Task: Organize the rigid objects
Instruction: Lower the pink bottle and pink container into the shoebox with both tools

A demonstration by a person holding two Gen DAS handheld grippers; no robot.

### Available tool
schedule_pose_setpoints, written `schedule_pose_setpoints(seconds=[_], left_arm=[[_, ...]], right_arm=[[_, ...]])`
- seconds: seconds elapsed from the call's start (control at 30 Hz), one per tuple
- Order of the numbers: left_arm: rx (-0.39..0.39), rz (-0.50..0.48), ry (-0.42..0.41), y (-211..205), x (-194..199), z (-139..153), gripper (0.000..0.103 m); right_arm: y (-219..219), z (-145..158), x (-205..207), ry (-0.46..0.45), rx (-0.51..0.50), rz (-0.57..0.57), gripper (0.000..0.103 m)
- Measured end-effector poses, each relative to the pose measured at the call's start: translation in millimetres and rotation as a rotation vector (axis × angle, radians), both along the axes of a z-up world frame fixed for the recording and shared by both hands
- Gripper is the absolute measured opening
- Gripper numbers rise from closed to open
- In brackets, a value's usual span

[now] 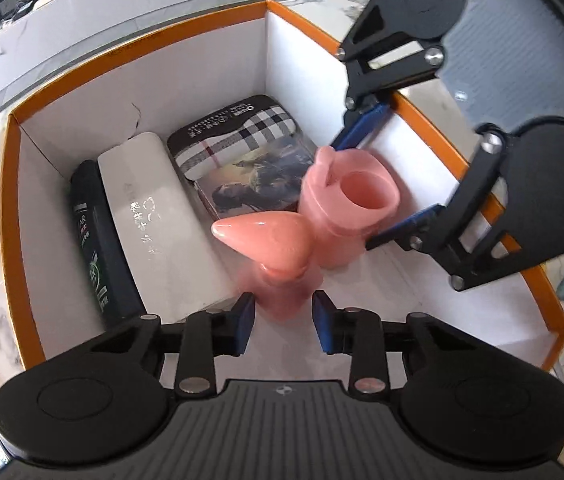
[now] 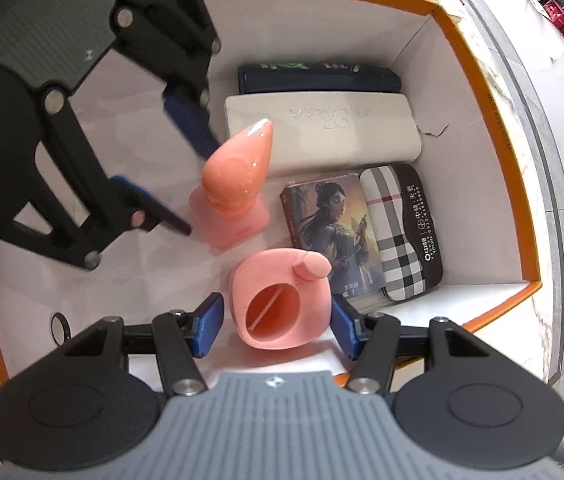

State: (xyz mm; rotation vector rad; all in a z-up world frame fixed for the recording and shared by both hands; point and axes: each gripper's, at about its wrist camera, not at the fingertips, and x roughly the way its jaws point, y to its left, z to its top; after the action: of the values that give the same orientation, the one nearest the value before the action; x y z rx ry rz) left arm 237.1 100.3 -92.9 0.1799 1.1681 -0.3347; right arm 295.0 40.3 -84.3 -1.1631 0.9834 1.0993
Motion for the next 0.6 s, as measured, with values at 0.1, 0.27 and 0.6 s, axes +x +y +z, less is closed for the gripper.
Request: schedule_pose_setpoints(seconds=[0.1,0.27,0.6], left_arm=[[-0.018,-0.015,-0.01,0.9,3.3,0.1,0.036],[-0.004,-0.069,-0.048,0.5,9.0,-0.6,0.034],[0.038,-0.09,-0.068,-4.7,7.2,-2.3,0.035]], right_arm=[[-2.7,0.7,-0.7,0.032,-0.004,0.047,0.056],[-3.7,-2.2,-5.9,0.02,-0.019,0.143,0.056],[-0.8,-5.4,0.1,-0.022,-0.039,0.108,0.058]])
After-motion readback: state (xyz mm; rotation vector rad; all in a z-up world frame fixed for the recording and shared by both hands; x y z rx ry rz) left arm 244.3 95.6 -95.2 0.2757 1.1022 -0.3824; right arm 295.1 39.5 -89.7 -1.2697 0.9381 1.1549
